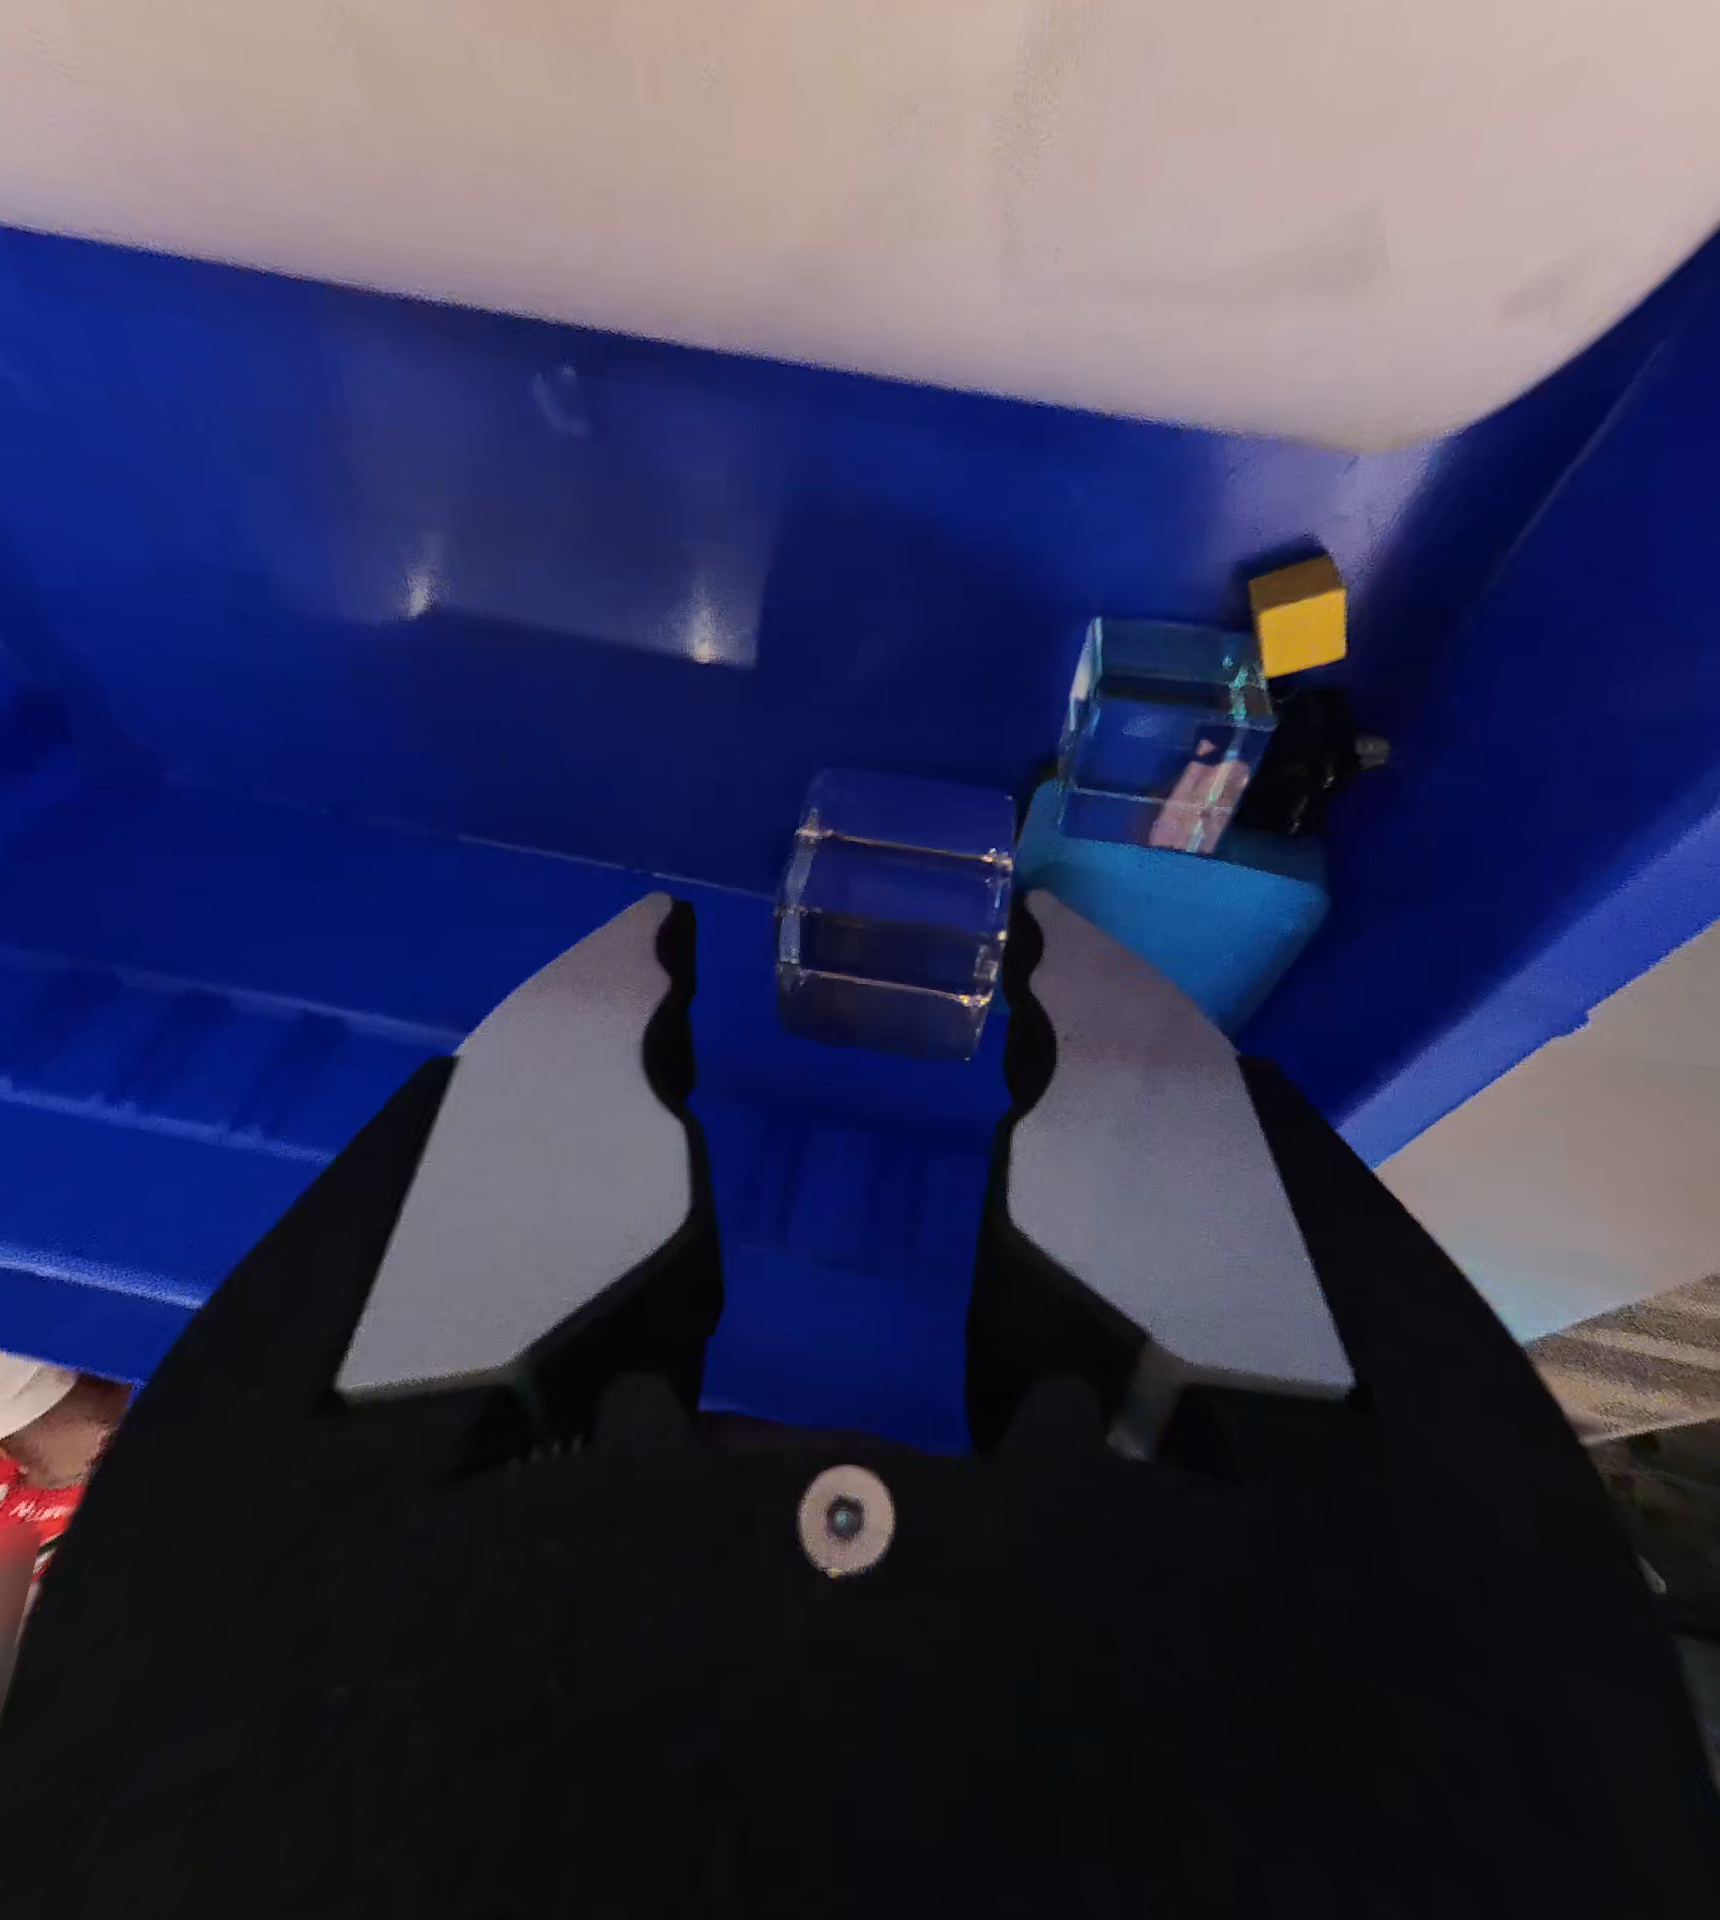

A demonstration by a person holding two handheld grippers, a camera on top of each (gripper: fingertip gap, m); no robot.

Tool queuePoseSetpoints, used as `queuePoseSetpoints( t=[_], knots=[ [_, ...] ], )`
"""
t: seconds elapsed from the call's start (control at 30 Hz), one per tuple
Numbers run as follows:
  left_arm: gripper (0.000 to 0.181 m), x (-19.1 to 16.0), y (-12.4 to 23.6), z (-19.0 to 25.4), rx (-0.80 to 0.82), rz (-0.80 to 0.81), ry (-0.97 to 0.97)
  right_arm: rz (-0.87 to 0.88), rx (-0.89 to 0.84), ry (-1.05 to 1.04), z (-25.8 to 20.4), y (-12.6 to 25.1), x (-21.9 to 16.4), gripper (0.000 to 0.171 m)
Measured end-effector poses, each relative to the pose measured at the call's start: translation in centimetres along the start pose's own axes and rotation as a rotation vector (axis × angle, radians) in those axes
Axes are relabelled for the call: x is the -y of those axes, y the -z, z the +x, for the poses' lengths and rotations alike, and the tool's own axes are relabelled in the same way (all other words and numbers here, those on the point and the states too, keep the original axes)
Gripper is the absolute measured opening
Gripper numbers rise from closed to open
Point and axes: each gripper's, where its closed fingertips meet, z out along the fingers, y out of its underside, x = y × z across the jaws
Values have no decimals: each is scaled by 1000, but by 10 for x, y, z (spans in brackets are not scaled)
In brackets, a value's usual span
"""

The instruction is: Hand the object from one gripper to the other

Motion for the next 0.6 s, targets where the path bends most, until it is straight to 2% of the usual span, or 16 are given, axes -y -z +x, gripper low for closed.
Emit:
queuePoseSetpoints(
  t=[0.17, 0.43, 0.6],
  knots=[
    [45, -9, -9, -2, -10, -71, -46, -5, 26, -18, -2, -1, -1, 47],
    [45, -10, -11, -4, -14, -103, -39, -30, 60, -17, -11, -4, -6, 47],
    [45, -4, -5, -10, 83, -59, -8, -24, 42, -16, -8, 0, -5, 47]
  ],
)
